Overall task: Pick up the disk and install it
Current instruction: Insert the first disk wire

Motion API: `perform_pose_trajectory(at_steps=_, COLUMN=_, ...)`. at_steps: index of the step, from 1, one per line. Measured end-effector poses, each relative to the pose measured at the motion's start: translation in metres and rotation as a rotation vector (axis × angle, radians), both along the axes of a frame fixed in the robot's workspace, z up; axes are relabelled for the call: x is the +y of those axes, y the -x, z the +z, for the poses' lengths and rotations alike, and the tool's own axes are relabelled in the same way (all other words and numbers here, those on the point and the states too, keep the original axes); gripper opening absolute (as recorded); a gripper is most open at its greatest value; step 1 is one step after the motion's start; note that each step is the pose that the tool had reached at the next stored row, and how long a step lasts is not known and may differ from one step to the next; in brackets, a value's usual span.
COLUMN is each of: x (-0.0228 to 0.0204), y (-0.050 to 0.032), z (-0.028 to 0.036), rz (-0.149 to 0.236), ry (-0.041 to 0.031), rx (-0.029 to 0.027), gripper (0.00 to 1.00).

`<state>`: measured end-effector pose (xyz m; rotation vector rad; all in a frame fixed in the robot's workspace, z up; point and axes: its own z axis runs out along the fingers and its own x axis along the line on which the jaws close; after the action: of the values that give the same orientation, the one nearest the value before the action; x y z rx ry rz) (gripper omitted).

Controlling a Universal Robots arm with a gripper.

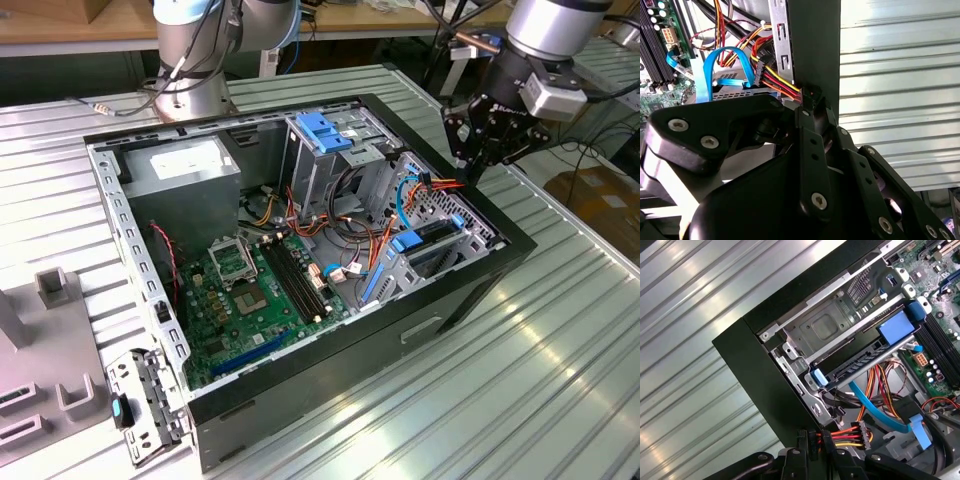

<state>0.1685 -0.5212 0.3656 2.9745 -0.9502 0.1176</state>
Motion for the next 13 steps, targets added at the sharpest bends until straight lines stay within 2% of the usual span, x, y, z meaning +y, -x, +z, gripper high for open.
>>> perform_pose_trajectory(at_steps=4, x=0.0, y=0.0, z=0.0004, rz=0.0, ry=0.001, rx=0.0, gripper=0.24)
perform_pose_trajectory(at_steps=5, x=0.0, y=0.0, z=0.0014, rz=0.0, ry=0.0011, rx=0.0, gripper=0.17)
perform_pose_trajectory(at_steps=11, x=0.0, y=0.0, z=0.0111, rz=-0.006, ry=0.0016, rx=0.0, gripper=0.17)
perform_pose_trajectory(at_steps=13, x=0.0, y=0.0001, z=0.0114, rz=-0.008, ry=0.0024, rx=0.0, gripper=0.17)
